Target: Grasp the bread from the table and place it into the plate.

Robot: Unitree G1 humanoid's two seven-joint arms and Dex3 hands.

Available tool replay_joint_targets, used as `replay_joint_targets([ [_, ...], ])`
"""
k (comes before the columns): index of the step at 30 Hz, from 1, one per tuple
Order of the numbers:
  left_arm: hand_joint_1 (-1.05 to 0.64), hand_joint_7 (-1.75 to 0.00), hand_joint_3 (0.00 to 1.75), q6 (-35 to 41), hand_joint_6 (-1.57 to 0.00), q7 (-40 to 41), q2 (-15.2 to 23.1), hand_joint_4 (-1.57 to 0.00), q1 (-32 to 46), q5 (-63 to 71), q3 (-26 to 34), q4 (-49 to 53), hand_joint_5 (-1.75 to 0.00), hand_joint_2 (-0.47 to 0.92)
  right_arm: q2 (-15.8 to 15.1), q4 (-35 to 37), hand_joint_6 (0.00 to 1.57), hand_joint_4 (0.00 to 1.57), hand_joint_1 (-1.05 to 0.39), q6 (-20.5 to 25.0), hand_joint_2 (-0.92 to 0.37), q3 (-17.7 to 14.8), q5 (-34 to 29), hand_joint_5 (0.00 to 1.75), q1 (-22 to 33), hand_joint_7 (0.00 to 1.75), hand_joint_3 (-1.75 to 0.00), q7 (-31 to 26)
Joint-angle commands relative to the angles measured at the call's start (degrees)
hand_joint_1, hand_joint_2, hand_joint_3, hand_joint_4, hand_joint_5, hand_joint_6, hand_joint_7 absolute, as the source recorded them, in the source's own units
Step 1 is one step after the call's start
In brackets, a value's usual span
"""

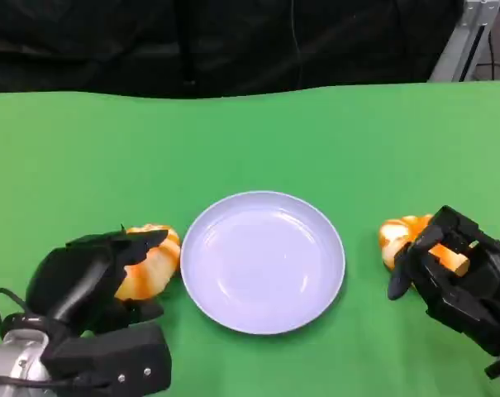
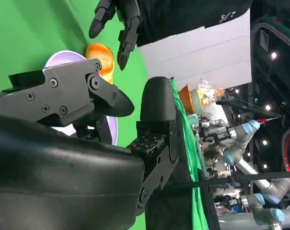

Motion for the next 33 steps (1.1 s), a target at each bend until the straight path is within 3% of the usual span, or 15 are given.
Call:
replay_joint_targets([
  [1,-0.60,0.00,0.12,1.1,-0.46,-1.0,1.3,-0.41,-1.1,-0.5,-0.5,0.6,0.00,0.92,-0.5,0.1,0.54,0.57,-0.05,-0.8,-0.81,-0.2,0.0,1.75,0.3,1.41,-0.75,-0.1],
  [20,-0.48,0.00,0.09,-0.2,-0.47,0.4,1.4,-0.42,-5.4,-1.7,-2.7,10.5,-0.01,0.92,-0.7,0.1,0.55,0.56,-0.04,-0.6,-0.83,-0.4,0.4,1.75,0.2,1.38,-0.75,0.4],
  [21,-0.31,0.00,0.06,-0.5,-0.47,0.3,1.3,-0.42,-5.6,-2.0,-2.7,11.3,0.00,0.91,-0.7,0.3,0.55,0.57,-0.03,-1.0,-0.84,-0.4,0.4,1.75,0.2,1.38,-0.75,0.6],
  [24,-0.16,0.00,0.04,-1.2,-0.46,0.1,1.3,-0.41,-6.0,-2.5,-2.9,12.4,0.00,0.91,-0.6,0.4,0.55,0.57,-0.03,-1.0,-0.85,-0.4,0.4,1.75,0.2,1.38,-0.75,0.6],
  [33,0.01,0.00,0.05,-1.4,-0.46,-0.4,1.5,-0.40,-6.0,-3.0,-3.1,12.3,0.00,0.92,-0.4,-0.3,0.58,0.59,-0.02,-0.4,-0.86,-0.5,0.6,1.75,0.4,1.36,-0.73,0.0],
])
